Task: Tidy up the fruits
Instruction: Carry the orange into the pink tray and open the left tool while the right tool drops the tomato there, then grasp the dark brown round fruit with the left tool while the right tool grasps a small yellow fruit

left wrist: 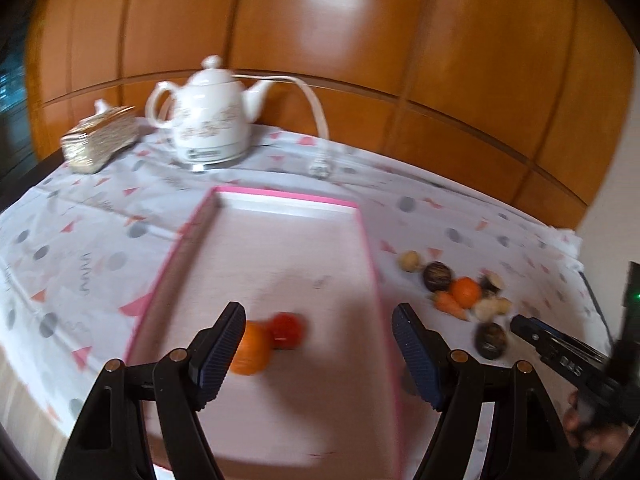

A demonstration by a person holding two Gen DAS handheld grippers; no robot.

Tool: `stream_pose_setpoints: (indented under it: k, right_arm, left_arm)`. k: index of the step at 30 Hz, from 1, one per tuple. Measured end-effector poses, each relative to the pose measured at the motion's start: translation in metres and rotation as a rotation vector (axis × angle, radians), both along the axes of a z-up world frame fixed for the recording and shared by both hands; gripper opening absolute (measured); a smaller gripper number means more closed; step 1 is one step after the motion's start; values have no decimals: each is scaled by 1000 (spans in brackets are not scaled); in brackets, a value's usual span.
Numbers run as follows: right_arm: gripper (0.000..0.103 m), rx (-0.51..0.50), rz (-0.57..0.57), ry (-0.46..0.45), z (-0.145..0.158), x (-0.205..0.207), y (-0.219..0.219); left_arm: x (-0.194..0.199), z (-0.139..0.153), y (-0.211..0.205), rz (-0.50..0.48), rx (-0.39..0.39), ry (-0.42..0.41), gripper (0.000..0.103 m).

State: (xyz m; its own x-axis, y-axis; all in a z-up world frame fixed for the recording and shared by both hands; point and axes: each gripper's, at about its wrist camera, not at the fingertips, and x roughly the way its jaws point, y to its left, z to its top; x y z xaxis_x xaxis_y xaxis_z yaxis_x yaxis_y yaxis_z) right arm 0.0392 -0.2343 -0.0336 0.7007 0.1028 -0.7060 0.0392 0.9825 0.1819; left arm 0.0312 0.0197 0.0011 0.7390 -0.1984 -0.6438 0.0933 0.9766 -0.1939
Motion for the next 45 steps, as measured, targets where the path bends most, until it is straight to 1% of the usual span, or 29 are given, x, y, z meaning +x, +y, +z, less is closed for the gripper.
stream_pose_setpoints:
  k: [2, 3, 7, 9, 12, 14, 18, 22, 24, 29, 30, 31, 33, 34, 37, 40, 45]
  right_arm:
    - [38, 2, -58, 14, -5, -3, -20]
    - [38, 0, -95, 22, -8, -4, -30]
    - [38, 1, -169, 37, -14, -7, -54]
    - [38, 0, -191, 39, -16, -8, -62]
    - [38, 3, -203, 49, -19, -9, -71]
    - [38, 7, -205, 52, -21, -9, -72]
    - [38, 6, -196, 53, -24, -8, -75]
    - [38, 1, -189, 50, -24, -6, -79]
    - [38, 1, -190, 49, -23, -6, -82]
    - [38, 9, -193, 47, -24, -2, -91]
    - [38, 9, -190, 47, -24, -1, -92]
    - [38, 6, -188, 46, -24, 0, -93]
    - [38, 8, -179, 45, -24, 2, -93]
    - [38, 11, -168, 44, -24, 4, -92]
    - [38, 21, -136, 37, -23, 9, -87]
    - [38, 30, -95, 36, -23, 17, -78]
    - [38, 34, -57, 50, -27, 34, -67]
  left_arm:
    - [0, 1, -14, -48, 0, -5, 76]
    - [0, 1, -26, -88, 5, -6, 76]
    - [6, -3, -61, -218, -7, 9, 76]
    - [9, -9, -84, -289, -8, 29, 74]
    - [14, -20, -111, -361, -5, 53, 74]
    - [20, -29, -128, -392, -3, 79, 74]
    - [28, -42, -152, -414, 0, 123, 74]
    - [32, -50, -168, -432, 11, 136, 74]
    - [37, -55, -177, -434, 33, 141, 73]
    - [46, -68, -188, -430, 48, 161, 68]
    - [48, -70, -188, -420, 51, 161, 67]
    - [48, -70, -188, -410, 56, 144, 65]
    - [49, -71, -189, -414, 54, 137, 55]
    - [49, -71, -189, -416, 51, 133, 48]
    - [45, -71, -184, -416, 45, 127, 48]
    - [38, -69, -171, -394, 42, 120, 48]
    - [24, -71, -149, -338, 72, 76, 48]
